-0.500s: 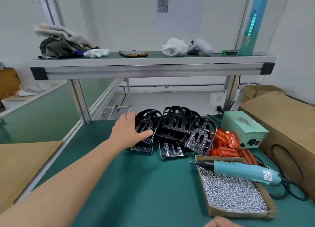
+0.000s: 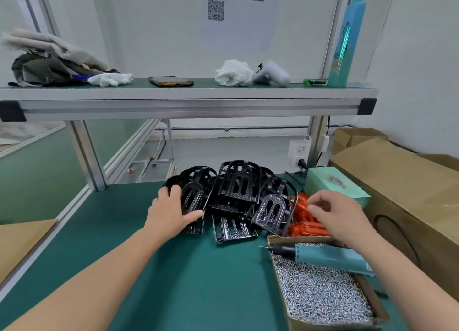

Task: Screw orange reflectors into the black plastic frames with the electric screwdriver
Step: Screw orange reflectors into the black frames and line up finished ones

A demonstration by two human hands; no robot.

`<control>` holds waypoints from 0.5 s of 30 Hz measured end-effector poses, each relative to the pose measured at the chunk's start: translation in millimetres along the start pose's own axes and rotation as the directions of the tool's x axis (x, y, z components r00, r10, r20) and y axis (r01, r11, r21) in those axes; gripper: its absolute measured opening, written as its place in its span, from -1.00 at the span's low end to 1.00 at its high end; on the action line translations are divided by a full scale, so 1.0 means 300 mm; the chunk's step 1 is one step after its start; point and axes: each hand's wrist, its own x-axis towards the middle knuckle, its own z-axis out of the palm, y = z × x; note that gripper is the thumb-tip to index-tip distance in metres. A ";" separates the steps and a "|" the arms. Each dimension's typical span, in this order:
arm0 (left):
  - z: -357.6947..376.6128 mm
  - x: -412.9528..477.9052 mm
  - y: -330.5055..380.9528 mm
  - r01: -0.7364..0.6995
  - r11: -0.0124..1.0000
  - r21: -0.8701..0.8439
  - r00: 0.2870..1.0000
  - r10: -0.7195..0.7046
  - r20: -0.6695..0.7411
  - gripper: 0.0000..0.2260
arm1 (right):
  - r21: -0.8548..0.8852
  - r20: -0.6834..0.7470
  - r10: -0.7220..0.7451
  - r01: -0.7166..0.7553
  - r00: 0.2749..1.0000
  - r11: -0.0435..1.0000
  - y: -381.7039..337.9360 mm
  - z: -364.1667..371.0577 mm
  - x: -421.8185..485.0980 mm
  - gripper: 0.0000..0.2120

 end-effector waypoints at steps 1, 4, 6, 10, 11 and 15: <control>0.005 0.004 -0.002 0.009 1.000 -0.018 1.000 -0.008 0.010 -0.36 | -0.084 0.011 0.016 -0.015 1.000 0.996 0.016 0.012 0.050 -0.90; 0.025 0.009 0.008 0.037 0.999 -0.025 0.999 -0.037 0.009 -0.32 | -0.287 0.047 0.073 -0.057 0.996 0.956 0.057 0.055 0.166 -0.67; 0.039 0.001 0.021 0.063 0.997 0.033 0.997 -0.061 -0.039 -0.22 | -0.385 0.052 0.087 -0.061 0.995 0.921 0.073 0.087 0.210 -0.60; 0.060 -0.010 0.040 0.009 0.995 0.101 1.000 -0.007 -0.016 -0.21 | -0.534 0.058 0.119 -0.070 0.991 0.842 0.093 0.136 0.262 -0.54; 0.059 -0.009 0.047 0.026 0.997 0.079 1.000 -0.024 -0.018 -0.25 | -0.557 0.063 0.125 -0.069 0.990 0.827 0.095 0.145 0.270 -0.54; 0.028 -0.020 0.073 0.094 0.984 -0.152 0.993 -0.104 -0.060 -0.34 | -0.570 0.060 0.144 -0.085 0.988 0.817 0.099 0.166 0.285 -0.63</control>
